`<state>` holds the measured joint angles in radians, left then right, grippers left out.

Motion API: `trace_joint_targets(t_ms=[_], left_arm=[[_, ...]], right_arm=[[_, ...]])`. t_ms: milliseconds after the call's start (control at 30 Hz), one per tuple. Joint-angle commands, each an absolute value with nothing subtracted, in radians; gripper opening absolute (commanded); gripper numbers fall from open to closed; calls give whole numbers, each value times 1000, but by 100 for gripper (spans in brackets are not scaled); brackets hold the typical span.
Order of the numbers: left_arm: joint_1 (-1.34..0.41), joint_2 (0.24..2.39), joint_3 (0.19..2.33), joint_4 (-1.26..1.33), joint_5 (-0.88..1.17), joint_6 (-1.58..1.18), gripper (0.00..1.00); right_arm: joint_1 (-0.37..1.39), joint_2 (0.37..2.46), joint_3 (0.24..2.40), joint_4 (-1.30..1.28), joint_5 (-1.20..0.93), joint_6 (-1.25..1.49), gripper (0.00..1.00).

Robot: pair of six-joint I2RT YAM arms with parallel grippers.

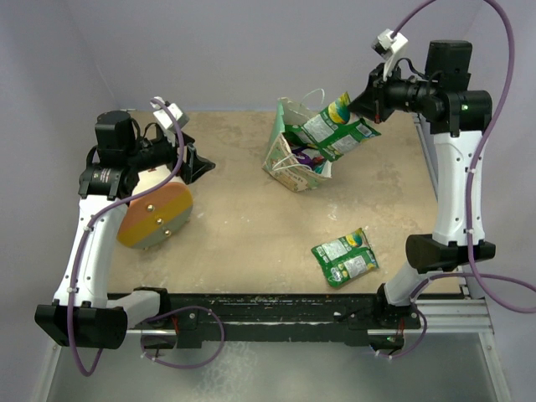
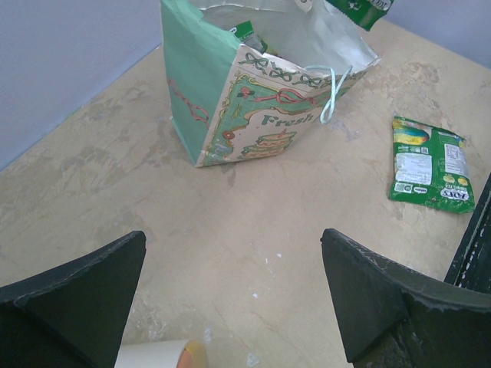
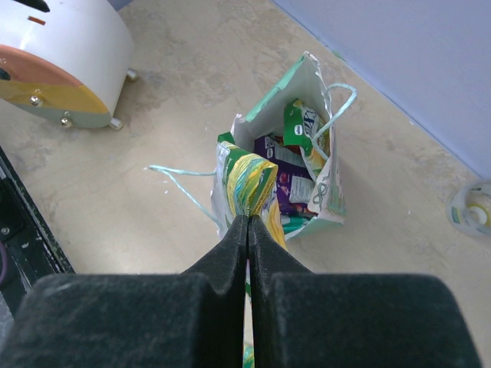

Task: Place the snacks into the paper bag
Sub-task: Place the snack in the paper bag.

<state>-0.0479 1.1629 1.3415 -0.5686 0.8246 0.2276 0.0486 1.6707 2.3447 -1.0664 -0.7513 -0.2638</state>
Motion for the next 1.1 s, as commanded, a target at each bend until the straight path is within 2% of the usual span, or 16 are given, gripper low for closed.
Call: trace_joint_targets(t_ms=[0,733,1067], left_arm=[[-41,1153,1335,-527,834,238,99],[-40,1143,1322,-522,825,246,99],[-38,1141,1317,-522,820,253,99]], right_arm=[[71,1683,2349,-937,-763,-187,0],[129,1774,2197,-776,-679,-115,0],[153,1797,2317,-764,-566,-149,0]])
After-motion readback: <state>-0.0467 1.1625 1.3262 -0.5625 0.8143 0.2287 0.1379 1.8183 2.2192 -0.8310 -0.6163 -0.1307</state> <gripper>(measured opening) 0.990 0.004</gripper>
